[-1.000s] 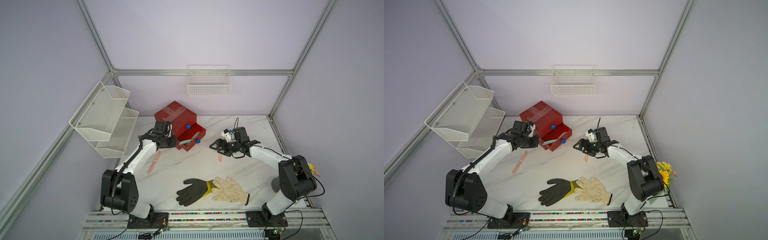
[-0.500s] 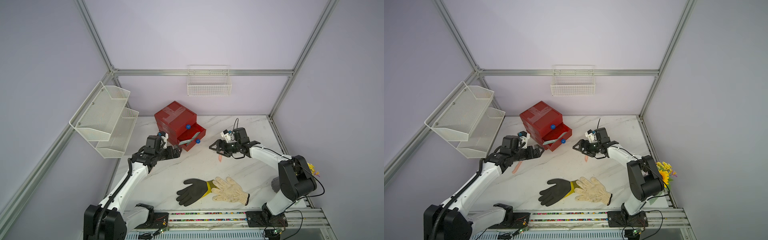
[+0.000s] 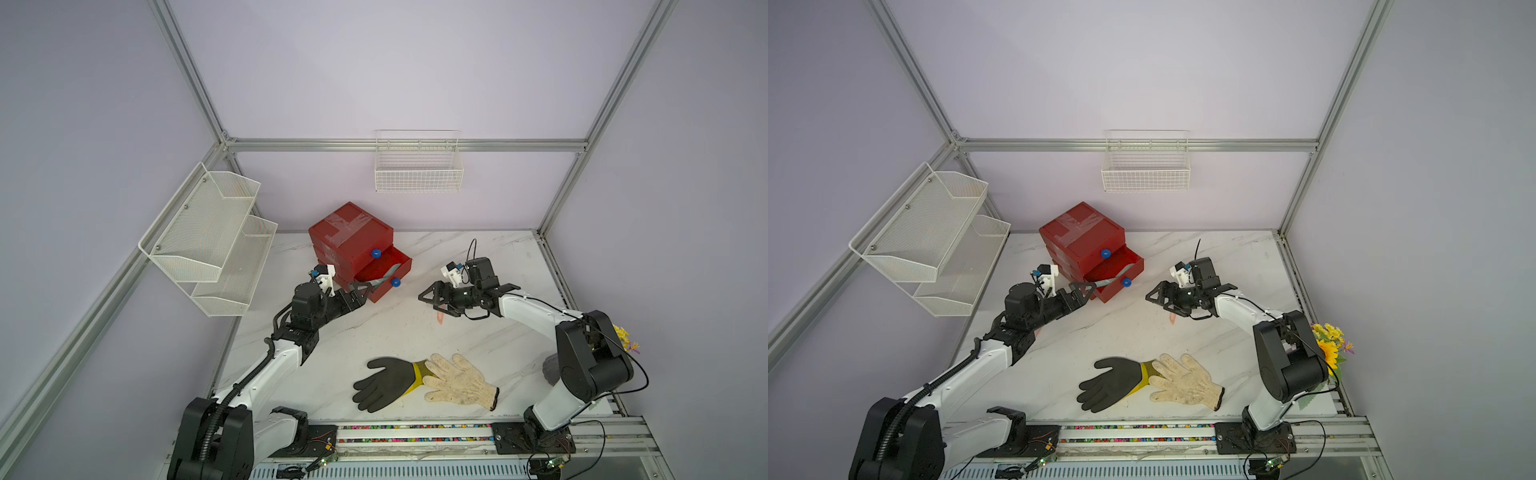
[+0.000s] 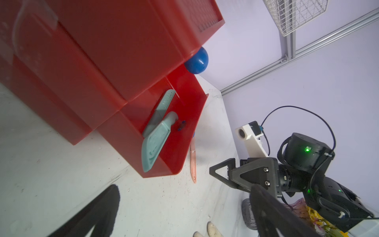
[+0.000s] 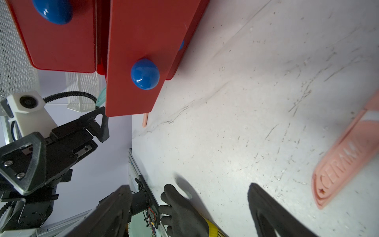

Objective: Place the fruit knives into the drawer by color
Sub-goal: Place the fruit knife in the drawer.

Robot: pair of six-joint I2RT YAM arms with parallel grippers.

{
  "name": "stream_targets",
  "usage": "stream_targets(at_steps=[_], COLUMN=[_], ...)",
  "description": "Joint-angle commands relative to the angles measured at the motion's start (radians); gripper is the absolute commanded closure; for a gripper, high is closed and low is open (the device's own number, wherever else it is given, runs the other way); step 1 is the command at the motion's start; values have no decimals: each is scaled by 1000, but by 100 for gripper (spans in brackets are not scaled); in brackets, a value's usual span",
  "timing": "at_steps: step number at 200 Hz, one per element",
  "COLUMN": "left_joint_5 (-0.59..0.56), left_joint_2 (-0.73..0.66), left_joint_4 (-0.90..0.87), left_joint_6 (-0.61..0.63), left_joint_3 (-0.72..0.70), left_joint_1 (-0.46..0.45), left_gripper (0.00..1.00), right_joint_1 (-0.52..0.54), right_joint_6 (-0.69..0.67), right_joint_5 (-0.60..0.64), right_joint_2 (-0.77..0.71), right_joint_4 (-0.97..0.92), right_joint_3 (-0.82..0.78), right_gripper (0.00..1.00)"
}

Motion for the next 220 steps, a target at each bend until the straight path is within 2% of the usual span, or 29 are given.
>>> stream_targets(at_steps=[1,28,52,114,171,180,205,220], left_joint_5=[65,120,124,143,184,195,195,189], left_joint_2=[52,124,147,161,226,269,259,245], left_joint_4=[187,288,330,257,323,335,286,166], left_joint_6=[-94,-141,-163,-115,-163,-168,-142,-82], left_joint_3=[6,3,16,132,181,192,235,308], left_joint_1=[9,15,16,15,15,15,16,15], left_gripper=[0,0,0,0,0,0,0,0], right_joint_1=[-3,-2,-4,-4,-6,-6,-6,-6], right_joint_6=[-15,-19,-23,-30,-32,-32,-28,-13], right_joint_5=[4,7,6,1,-1,-1,1,-1], right_joint_2=[-42,-40,-39,-30,-12,-10,-5,-5], right_joint_4=[6,2,-2,-10,-8,-9,0,16], right_joint_3=[-15,-10,-7,-6,3,4,3,4], right_gripper=[8,8,8,8,8,8,8,8])
